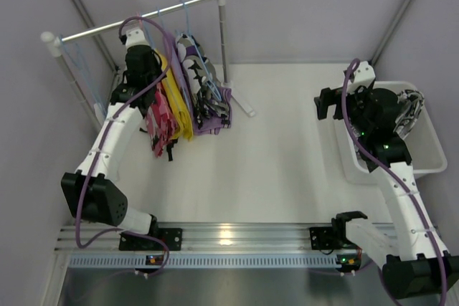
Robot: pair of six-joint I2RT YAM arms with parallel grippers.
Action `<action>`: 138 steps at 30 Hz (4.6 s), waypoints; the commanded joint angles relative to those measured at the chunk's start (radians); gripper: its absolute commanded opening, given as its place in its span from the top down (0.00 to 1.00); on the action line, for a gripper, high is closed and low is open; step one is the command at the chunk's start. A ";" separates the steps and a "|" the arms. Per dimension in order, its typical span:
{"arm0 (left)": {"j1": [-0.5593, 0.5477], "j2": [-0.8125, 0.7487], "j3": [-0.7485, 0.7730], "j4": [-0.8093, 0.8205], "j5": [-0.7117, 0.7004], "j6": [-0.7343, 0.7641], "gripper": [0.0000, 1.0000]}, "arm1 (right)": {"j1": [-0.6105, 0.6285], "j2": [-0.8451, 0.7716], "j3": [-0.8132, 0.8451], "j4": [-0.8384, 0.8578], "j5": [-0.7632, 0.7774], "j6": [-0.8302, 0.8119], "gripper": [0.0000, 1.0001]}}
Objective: Remove the trousers from the hanger
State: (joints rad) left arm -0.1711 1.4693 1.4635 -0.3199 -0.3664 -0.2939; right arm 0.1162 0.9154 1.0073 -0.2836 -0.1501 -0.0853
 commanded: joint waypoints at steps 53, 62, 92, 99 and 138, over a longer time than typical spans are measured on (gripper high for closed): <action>0.005 -0.662 -0.073 -0.499 0.355 -0.151 1.00 | 0.017 -0.098 -0.036 0.047 -0.002 0.002 0.01; 0.005 -0.811 -0.127 -0.564 0.696 -0.094 1.00 | 0.017 -0.131 -0.047 0.024 0.001 0.007 0.00; -0.437 -0.386 0.029 -0.395 1.066 -0.091 1.00 | 0.017 -0.165 -0.078 0.001 0.076 0.022 0.01; -0.490 -0.258 0.112 -0.177 0.816 -0.226 1.00 | 0.016 -0.197 -0.104 0.006 0.118 0.032 0.01; -0.708 0.395 0.933 -0.076 0.222 -0.731 1.00 | 0.172 -0.541 -0.599 0.248 -0.411 -0.340 0.01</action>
State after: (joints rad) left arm -0.8894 1.8748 2.3245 -0.6094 -0.2157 -0.9321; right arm 0.2337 0.3527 0.4156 -0.2054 -0.5812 -0.3923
